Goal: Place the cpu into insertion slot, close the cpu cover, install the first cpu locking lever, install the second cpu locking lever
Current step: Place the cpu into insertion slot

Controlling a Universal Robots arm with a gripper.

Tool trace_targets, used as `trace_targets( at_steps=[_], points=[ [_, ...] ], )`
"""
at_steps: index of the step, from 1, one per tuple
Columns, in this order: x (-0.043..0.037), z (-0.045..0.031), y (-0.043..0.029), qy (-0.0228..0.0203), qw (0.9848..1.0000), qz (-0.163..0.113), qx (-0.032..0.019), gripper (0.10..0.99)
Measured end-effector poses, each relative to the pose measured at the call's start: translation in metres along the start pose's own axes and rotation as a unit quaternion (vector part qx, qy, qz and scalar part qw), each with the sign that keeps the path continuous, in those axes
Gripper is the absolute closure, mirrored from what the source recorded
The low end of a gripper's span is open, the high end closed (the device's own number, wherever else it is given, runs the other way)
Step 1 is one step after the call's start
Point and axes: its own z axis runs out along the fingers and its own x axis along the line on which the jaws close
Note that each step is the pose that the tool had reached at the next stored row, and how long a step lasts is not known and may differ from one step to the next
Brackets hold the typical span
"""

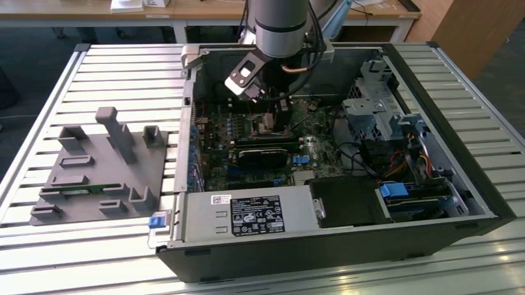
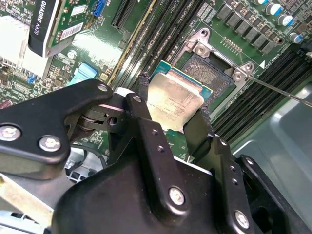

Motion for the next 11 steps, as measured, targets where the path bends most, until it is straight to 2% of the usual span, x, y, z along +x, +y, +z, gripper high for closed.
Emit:
trace_targets(
  at_steps=[11],
  points=[
    [0.0000,0.0019,-0.0001,0.0001,1.0000,0.000,0.0000,0.545]
  ],
)
